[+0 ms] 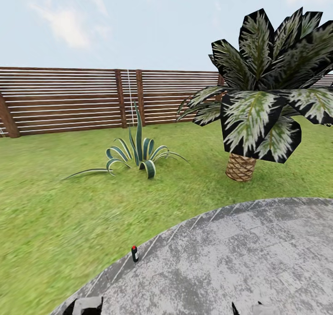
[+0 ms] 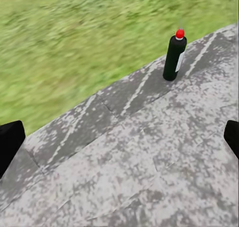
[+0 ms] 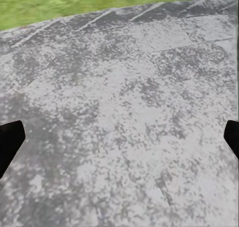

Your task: In the garden, pick up the pesticide atomizer on the floor and spray pesticide onto both trees until each tree trunk is fully covered.

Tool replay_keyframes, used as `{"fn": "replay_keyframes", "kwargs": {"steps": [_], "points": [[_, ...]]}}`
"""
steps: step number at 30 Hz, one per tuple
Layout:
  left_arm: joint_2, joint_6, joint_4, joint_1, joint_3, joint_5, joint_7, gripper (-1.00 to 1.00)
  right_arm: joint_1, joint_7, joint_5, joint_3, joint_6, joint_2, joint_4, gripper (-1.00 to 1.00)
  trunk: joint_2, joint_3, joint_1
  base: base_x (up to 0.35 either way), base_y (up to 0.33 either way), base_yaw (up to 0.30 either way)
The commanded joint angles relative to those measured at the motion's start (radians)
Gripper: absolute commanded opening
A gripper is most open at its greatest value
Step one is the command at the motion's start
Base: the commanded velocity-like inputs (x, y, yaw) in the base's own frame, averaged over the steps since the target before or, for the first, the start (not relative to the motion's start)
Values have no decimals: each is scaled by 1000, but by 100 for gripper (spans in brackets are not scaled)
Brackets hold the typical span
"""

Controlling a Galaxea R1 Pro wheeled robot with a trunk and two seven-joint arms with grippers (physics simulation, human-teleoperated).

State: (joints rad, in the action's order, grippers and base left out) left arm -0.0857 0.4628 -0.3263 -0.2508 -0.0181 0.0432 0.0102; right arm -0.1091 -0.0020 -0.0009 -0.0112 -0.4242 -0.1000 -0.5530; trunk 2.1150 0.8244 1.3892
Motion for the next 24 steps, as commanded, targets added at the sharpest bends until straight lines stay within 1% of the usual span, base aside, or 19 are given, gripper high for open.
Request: {"fn": "replay_keyframes", "kwargs": {"steps": [1, 3, 5, 6, 8, 9, 10, 14, 15, 16, 20, 24], "points": [[0, -42, 3, -56, 0, 1, 2, 100, 0, 0, 1, 0, 2, 3, -60, 100, 0, 0, 0, 0, 0, 0], [0, -107, 6, -128, 0, 1, 3, 100, -2, -1, 2, 0, 6, 9, -138, 100, 0, 0, 0, 0, 0, 0], [0, -164, 2, -186, 0, -1, 3, 100, -15, -1, 4, 0, 12, 21, -202, 100, 0, 0, 0, 0, 0, 0], [0, -176, 0, -199, 0, -1, 3, 100, -21, -1, 4, 0, 15, 25, -215, 100, 0, 0, 0, 0, 0, 0], [-2, -210, 0, -246, 0, -1, 4, 100, -46, 0, 5, 0, 37, 42, -247, 100, 0, 0, 0, 0, 0, 0], [-2, -215, 1, -255, 0, -1, 4, 100, -53, 0, 6, 0, 45, 46, -251, 100, 0, 0, 0, 0, 0, 0], [-4, -223, 3, -272, 0, -1, 5, 100, -73, 2, 6, 0, 68, 53, -260, 100, 0, 0, 0, 0, 0, 0], [-6, -214, 1, -281, 4, -9, 4, 100, -93, 6, 6, 2, 99, 60, -263, 100, 0, 0, 0, 2, 0, 0], [-6, -204, 5, -283, 4, -34, 4, 100, -97, 8, 5, 3, 105, 60, -265, 100, 0, 0, 0, 232, 0, 0], [-7, -203, 5, -283, 4, -39, 4, 100, -97, 8, 5, 2, 105, 60, -264, 100, 0, 0, 0, 270, 0, 0], [-11, -200, 8, -283, 3, -45, 5, 100, -98, 7, 4, 1, 106, 59, -264, 100, 0, 0, 0, 311, 0, 0], [-9, -200, 8, -283, 4, -47, 5, 100, -98, 7, 5, 2, 107, 59, -262, 100, 0, 0, 0, 332, 0, 0]]}}
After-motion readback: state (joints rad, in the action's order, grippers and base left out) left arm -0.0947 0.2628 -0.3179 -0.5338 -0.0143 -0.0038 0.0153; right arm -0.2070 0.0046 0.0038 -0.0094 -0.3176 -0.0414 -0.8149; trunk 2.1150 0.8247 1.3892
